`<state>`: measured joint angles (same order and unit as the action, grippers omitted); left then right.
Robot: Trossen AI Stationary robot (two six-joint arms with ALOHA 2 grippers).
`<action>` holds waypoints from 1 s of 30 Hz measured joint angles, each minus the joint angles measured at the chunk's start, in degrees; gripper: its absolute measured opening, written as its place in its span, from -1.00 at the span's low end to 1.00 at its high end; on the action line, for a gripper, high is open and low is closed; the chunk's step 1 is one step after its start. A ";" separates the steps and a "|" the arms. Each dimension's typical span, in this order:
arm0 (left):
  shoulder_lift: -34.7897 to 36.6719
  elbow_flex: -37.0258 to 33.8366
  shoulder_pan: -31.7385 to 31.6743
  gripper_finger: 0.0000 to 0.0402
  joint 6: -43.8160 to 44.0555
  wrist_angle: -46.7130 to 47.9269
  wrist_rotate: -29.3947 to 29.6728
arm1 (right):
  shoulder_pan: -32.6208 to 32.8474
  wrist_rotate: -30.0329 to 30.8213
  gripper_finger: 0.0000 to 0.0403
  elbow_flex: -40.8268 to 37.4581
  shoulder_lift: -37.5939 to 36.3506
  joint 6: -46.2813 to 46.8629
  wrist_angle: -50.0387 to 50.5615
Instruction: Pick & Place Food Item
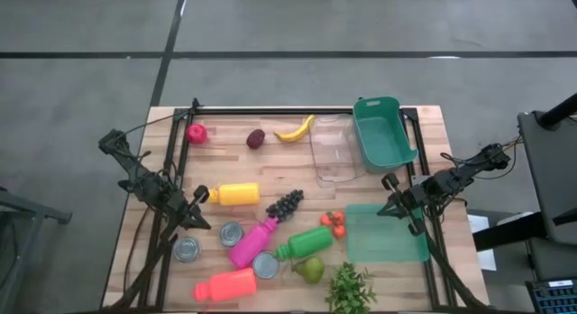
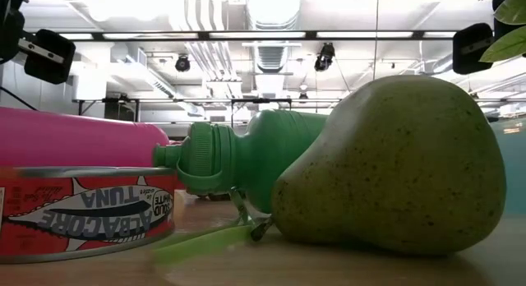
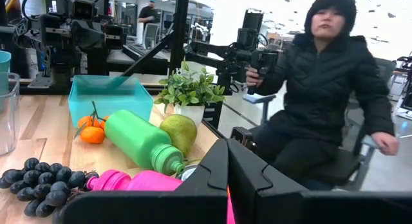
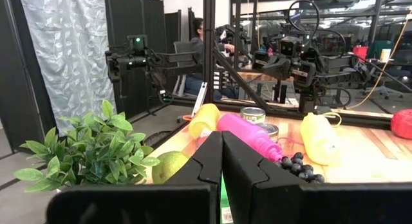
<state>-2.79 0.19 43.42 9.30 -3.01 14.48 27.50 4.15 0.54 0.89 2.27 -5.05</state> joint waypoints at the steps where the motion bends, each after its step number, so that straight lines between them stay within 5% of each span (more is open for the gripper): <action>1: 0.02 0.00 0.00 -1.00 0.00 -0.02 -0.02 | -0.01 0.24 -0.96 0.01 0.02 0.00 -0.32; 25: 0.00 0.00 0.02 -1.00 0.02 -0.02 -0.01 | -0.02 2.05 -0.96 0.05 8.15 -7.62 -10.87; 30: 0.00 0.00 0.01 -1.00 0.01 -0.01 0.00 | -0.01 2.15 -0.96 6.51 12.48 -1.56 -7.85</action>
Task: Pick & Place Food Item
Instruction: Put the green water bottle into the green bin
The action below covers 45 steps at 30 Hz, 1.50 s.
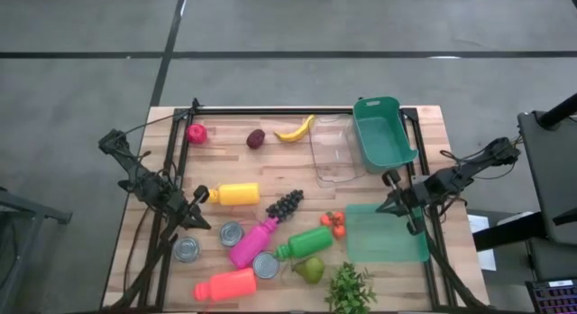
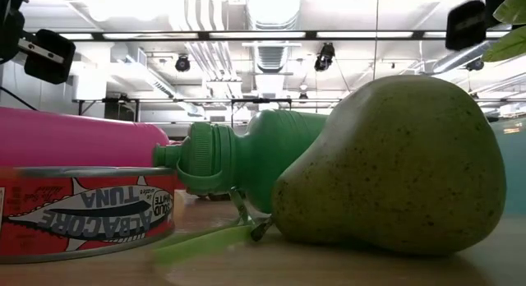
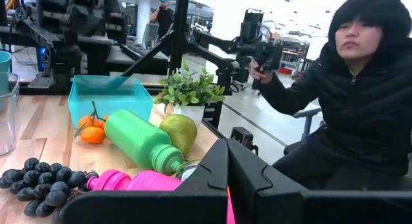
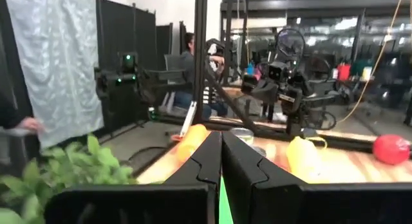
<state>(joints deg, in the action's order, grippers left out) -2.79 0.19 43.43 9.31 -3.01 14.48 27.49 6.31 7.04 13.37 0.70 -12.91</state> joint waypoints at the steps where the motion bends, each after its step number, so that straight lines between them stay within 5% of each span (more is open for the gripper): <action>1: 0.01 0.00 0.01 -1.00 -0.01 0.01 -0.01 | 0.02 -0.18 -0.96 2.39 1.20 1.13 2.82; 5: 0.00 0.00 0.00 -1.00 0.00 -0.02 -0.02 | 0.02 -0.30 -0.96 11.93 7.99 6.97 13.96; 11: 0.00 0.00 -0.01 -1.00 0.00 -0.02 -0.01 | 0.14 -1.05 -0.96 23.04 21.49 11.02 17.10; 29: 0.01 0.00 0.01 -1.00 0.01 0.00 -0.02 | 0.42 -2.79 -0.96 56.95 53.45 3.18 26.51; 35: 0.02 0.00 0.01 -1.00 -0.01 -0.02 -0.02 | 0.41 -6.69 -0.96 69.41 59.37 2.61 49.81; 39: 0.00 0.00 -0.01 -1.00 0.00 -0.02 -0.02 | 0.39 -6.34 -0.96 71.13 62.66 11.58 59.38; 45: 0.01 0.00 0.01 -1.00 0.00 -0.02 -0.02 | 0.39 -6.30 -0.96 68.70 67.92 10.94 53.78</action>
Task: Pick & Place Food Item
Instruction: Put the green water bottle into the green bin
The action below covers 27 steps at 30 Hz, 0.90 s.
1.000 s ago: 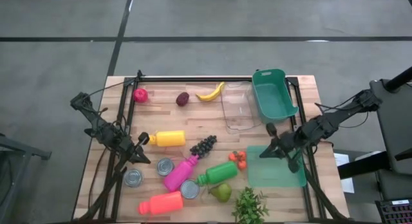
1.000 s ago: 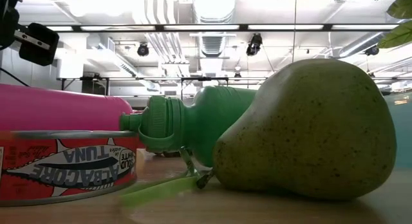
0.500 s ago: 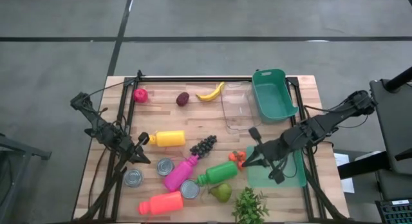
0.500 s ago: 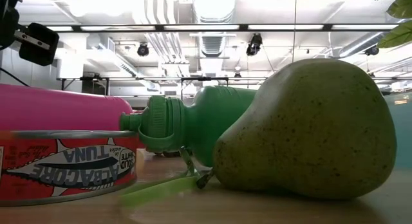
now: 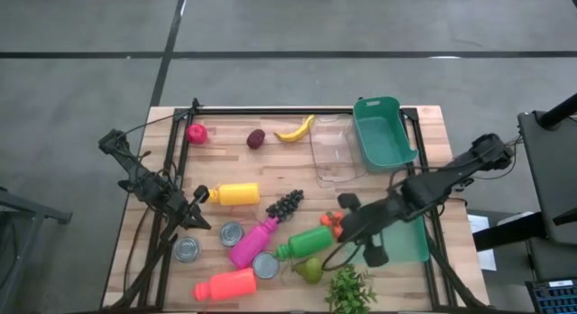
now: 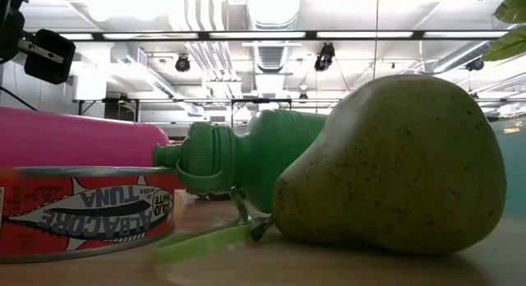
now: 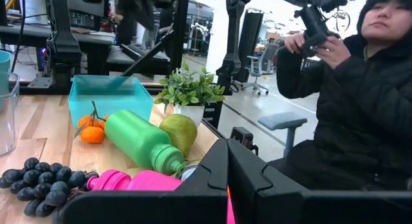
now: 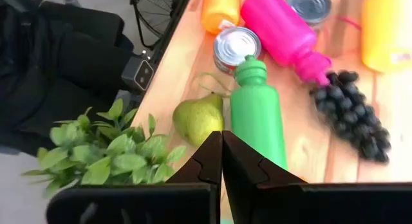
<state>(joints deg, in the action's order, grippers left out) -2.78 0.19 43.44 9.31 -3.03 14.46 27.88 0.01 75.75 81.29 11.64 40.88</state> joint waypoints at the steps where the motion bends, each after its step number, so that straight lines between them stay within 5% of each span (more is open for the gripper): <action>1: -0.02 0.00 0.00 -1.00 0.01 0.02 0.00 | 0.00 0.02 -0.96 -0.18 0.78 -0.83 -0.82; 4: -0.05 0.00 0.00 -1.00 0.01 0.02 0.00 | -0.02 1.55 -0.96 -0.21 3.48 -2.20 -2.59; 11: -0.05 0.00 0.00 -1.00 0.01 0.02 0.00 | -0.53 19.97 -0.96 2.07 9.70 8.57 -3.38; 19: -0.05 0.00 0.00 -1.00 0.01 0.02 0.00 | -4.00 17.73 -0.96 11.67 15.26 15.38 8.85; 27: -0.05 0.00 0.00 -1.00 0.01 0.00 0.02 | -4.26 14.13 -0.96 15.25 17.73 11.15 8.92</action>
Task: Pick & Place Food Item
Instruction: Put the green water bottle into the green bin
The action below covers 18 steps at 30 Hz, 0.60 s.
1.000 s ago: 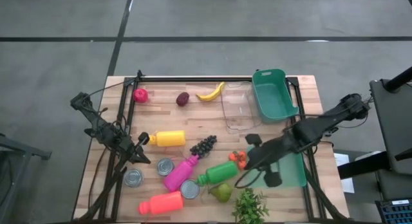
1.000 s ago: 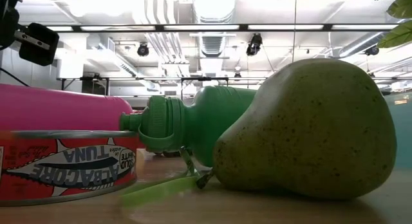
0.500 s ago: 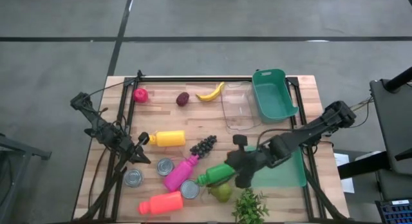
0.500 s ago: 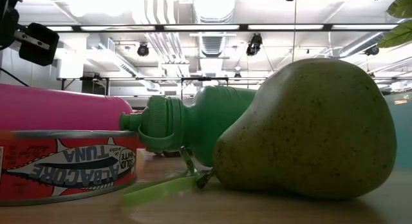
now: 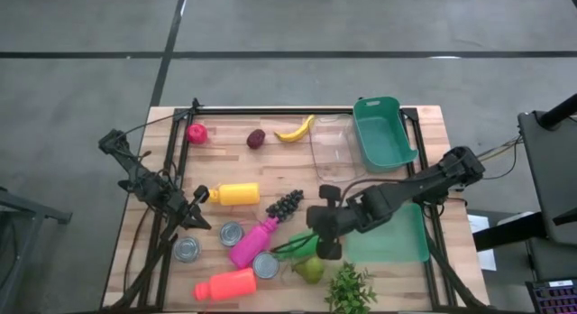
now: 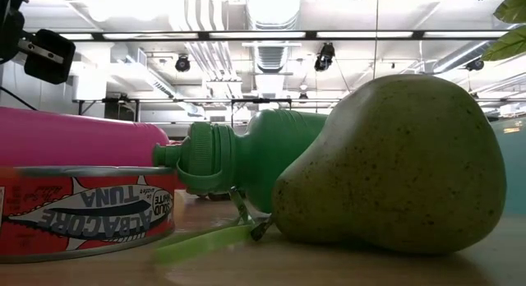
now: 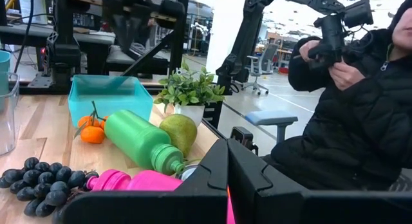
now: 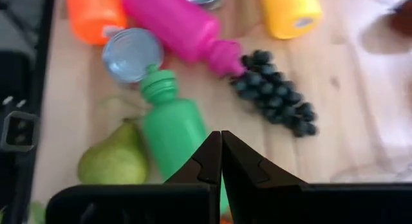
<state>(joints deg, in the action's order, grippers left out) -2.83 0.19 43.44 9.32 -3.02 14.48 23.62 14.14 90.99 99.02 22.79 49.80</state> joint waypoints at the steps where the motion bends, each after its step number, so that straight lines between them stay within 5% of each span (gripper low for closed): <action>1: 0.00 0.00 0.00 -1.00 0.00 0.02 -0.02 | -0.02 -0.93 -0.96 0.18 0.41 -0.92 -0.35; 14: -0.34 0.00 0.00 -1.00 0.00 0.02 -0.02 | -0.93 -7.24 -0.95 12.08 9.77 -3.95 5.10; 18: -0.33 0.00 0.00 -1.00 0.00 0.02 -0.02 | -1.09 -7.35 -0.80 18.85 14.89 -4.17 10.01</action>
<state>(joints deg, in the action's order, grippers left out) -3.16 0.19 43.44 9.32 -3.01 14.46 22.52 6.79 109.85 113.92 18.61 59.80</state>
